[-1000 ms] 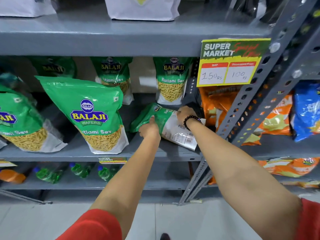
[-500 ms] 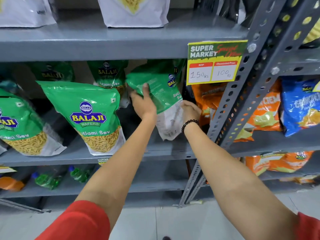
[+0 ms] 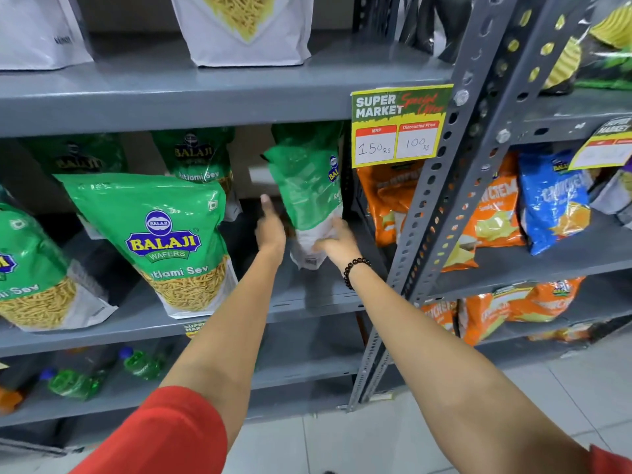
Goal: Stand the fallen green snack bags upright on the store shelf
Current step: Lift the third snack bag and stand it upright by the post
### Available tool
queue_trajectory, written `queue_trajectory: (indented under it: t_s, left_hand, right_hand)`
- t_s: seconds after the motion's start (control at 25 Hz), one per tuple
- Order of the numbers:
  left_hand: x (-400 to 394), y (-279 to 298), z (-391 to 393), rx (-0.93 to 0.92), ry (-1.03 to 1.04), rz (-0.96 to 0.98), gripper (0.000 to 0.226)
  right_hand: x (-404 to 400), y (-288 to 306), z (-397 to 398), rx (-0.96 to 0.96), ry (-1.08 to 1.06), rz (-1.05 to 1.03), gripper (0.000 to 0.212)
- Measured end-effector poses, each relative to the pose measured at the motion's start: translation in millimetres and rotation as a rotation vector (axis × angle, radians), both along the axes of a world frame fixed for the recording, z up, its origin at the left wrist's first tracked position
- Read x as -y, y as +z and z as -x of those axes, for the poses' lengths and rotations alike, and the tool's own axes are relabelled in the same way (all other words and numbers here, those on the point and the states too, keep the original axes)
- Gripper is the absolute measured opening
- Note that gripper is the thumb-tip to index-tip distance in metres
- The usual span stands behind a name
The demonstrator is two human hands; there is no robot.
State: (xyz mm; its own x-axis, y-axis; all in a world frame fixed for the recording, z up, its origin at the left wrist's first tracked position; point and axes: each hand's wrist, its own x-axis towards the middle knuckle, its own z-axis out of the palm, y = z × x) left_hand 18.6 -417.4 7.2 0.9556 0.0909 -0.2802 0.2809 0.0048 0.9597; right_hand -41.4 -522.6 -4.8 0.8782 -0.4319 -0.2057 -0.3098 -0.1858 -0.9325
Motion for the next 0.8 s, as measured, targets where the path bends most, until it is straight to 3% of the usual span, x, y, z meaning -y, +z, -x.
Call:
queue_trajectory:
  t_s: [0.08,0.2,0.32,0.48,0.6,0.68,0.8]
  left_hand:
    - [-3.7,-10.3,0.0,0.004,0.094,-0.041,0.08]
    - [-2.0,-23.1,-5.4,-0.084,-0.05,0.004,0.085]
    - [6.0,-19.2,3.3,-0.086,-0.062,-0.022,0.079]
    - [2.0,-26.5,7.3,-0.033,0.023,0.0,0.047]
    - [-4.1,-28.1,-1.2,0.014,-0.032,0.024,0.033]
    - [-7.0,-22.7,-3.0,0.07,-0.169,0.059,0.058]
    - [-7.0,-15.5,-3.8,0.147,-0.343,0.002,0.084]
  right_hand:
    - [4.3,-3.1,2.8,-0.007,0.046,0.019,0.092]
    - [3.6,-12.3,4.1,0.043,-0.024,0.094,0.106]
    - [6.9,-15.9,4.2,0.073,-0.041,0.113,0.089]
    - [26.0,-14.8,1.5,0.097,-0.018,0.063,0.064]
    - [31.0,-6.5,-4.7,0.038,-0.278,0.188,0.053]
    - [31.7,-5.0,-8.4,-0.024,-0.39,0.146,0.045]
    - [32.3,-12.5,-9.6,0.025,-0.363,0.09,0.03]
